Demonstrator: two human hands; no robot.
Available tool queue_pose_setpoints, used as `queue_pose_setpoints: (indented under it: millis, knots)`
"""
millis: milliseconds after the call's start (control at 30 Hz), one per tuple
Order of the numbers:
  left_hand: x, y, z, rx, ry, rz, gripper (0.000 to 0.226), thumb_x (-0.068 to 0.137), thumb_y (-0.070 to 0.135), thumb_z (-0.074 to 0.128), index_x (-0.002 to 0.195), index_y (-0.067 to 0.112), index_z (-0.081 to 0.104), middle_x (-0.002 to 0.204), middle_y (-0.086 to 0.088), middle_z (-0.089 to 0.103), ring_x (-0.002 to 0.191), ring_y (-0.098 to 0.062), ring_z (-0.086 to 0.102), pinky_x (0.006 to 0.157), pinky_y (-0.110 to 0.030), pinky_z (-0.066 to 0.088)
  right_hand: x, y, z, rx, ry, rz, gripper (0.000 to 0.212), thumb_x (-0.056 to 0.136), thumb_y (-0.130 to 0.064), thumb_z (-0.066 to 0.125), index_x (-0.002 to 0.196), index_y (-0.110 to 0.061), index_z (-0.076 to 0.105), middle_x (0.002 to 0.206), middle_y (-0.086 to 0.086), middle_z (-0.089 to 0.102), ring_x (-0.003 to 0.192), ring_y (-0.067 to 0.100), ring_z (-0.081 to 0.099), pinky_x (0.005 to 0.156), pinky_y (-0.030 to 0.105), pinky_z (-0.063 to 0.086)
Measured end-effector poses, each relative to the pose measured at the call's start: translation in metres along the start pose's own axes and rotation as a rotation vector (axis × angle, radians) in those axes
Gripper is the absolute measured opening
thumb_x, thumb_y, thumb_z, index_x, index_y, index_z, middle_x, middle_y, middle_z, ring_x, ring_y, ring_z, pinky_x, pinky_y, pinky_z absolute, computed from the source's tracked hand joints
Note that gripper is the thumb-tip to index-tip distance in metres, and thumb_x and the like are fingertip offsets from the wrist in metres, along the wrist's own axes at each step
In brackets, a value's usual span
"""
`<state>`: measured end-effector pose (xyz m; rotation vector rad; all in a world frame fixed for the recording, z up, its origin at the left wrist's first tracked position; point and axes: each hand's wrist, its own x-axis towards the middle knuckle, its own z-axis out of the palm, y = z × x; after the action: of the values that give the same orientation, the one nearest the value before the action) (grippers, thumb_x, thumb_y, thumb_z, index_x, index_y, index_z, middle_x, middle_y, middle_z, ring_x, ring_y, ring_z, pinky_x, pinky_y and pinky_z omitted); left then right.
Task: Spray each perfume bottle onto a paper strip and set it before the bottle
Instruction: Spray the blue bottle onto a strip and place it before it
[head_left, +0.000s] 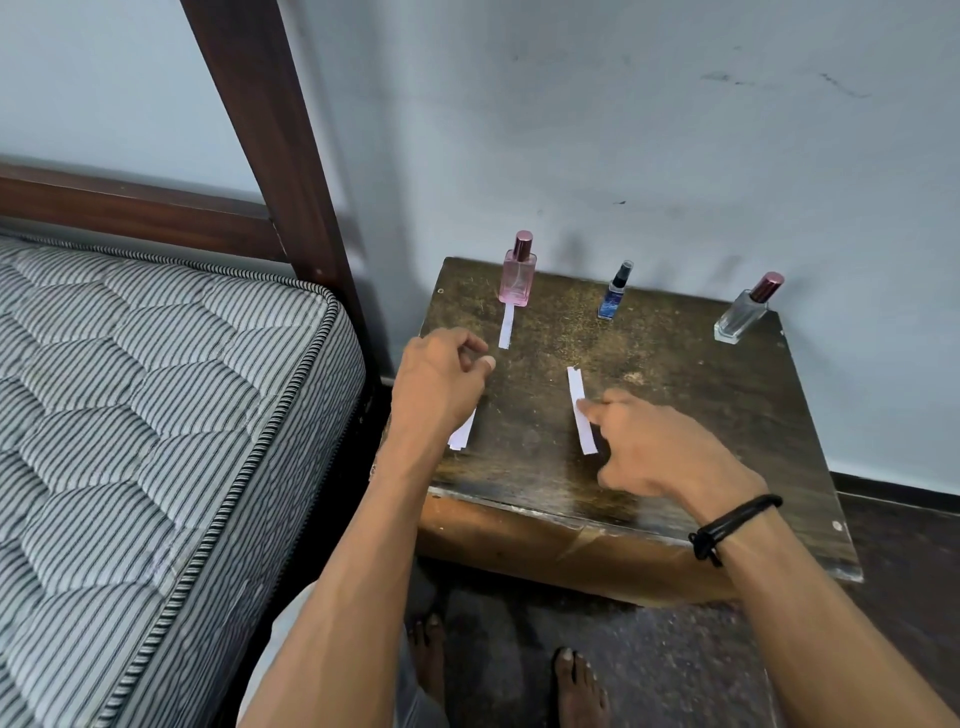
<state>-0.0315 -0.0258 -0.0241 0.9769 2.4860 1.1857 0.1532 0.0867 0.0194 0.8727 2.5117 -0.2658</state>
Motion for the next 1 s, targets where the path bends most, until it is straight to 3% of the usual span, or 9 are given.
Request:
queue_pose_setpoints:
  millis: [67, 133, 267, 433, 633, 1000]
  knots:
    - [0.000, 0.001, 0.002, -0.010, -0.005, 0.048, 0.004, 0.088, 0.026, 0.072, 0.089, 0.029, 0.069, 0.073, 0.013, 0.058, 0.086, -0.020, 0.059, 0.085, -0.041, 0.052, 0.000, 0.005, 0.000, 0.053, -0.037, -0.005, 0.080, 0.089, -0.017, 0.068, 0.160, -0.025, 0.033, 0.146, -0.003, 0.046, 0.131, 0.032, 0.056, 0.106, 0.049, 0.050]
    - [-0.002, 0.005, 0.005, -0.005, -0.022, 0.109, 0.005, 0.088, 0.025, 0.071, 0.093, 0.027, 0.071, 0.078, 0.014, 0.060, 0.089, -0.019, 0.056, 0.086, -0.037, 0.050, 0.000, 0.011, -0.003, 0.148, -0.004, -0.009, 0.067, 0.094, -0.019, 0.066, 0.156, -0.026, 0.042, 0.140, 0.000, 0.056, 0.130, 0.029, 0.057, 0.109, 0.048, 0.047]
    - [-0.008, 0.016, 0.018, 0.031, -0.146, 0.254, 0.011, 0.088, 0.022, 0.072, 0.098, 0.025, 0.072, 0.086, 0.011, 0.058, 0.094, -0.017, 0.051, 0.089, -0.034, 0.046, 0.005, 0.023, -0.004, 0.268, 0.211, 0.016, 0.045, 0.098, -0.024, 0.066, 0.141, -0.037, 0.060, 0.112, -0.008, 0.068, 0.100, 0.018, 0.067, 0.096, 0.042, 0.055]
    - [-0.019, 0.023, 0.038, 0.182, -0.291, 0.378, 0.032, 0.089, 0.029, 0.069, 0.120, 0.019, 0.071, 0.116, 0.002, 0.061, 0.110, -0.021, 0.044, 0.100, -0.031, 0.038, 0.014, 0.021, 0.003, 0.288, 0.236, -0.007, 0.039, 0.092, -0.036, 0.075, 0.129, -0.040, 0.067, 0.091, -0.015, 0.058, 0.087, 0.016, 0.062, 0.077, 0.035, 0.051]
    - [-0.021, 0.022, 0.046, 0.259, -0.359, 0.375, 0.046, 0.089, 0.038, 0.070, 0.131, 0.020, 0.064, 0.128, 0.003, 0.053, 0.116, -0.021, 0.040, 0.102, -0.031, 0.037, 0.019, 0.018, 0.010, 0.235, 0.241, -0.002, 0.034, 0.090, -0.042, 0.075, 0.123, -0.038, 0.068, 0.105, -0.008, 0.061, 0.100, 0.024, 0.065, 0.086, 0.044, 0.057]
    - [-0.025, 0.022, 0.049, 0.296, -0.416, 0.350, 0.058, 0.087, 0.051, 0.070, 0.138, 0.027, 0.058, 0.133, 0.006, 0.046, 0.123, -0.022, 0.036, 0.107, -0.042, 0.037, 0.025, 0.024, 0.013, 0.255, 0.211, 0.049, 0.031, 0.084, -0.052, 0.079, 0.111, -0.043, 0.067, 0.102, -0.008, 0.065, 0.094, 0.020, 0.065, 0.084, 0.042, 0.058]
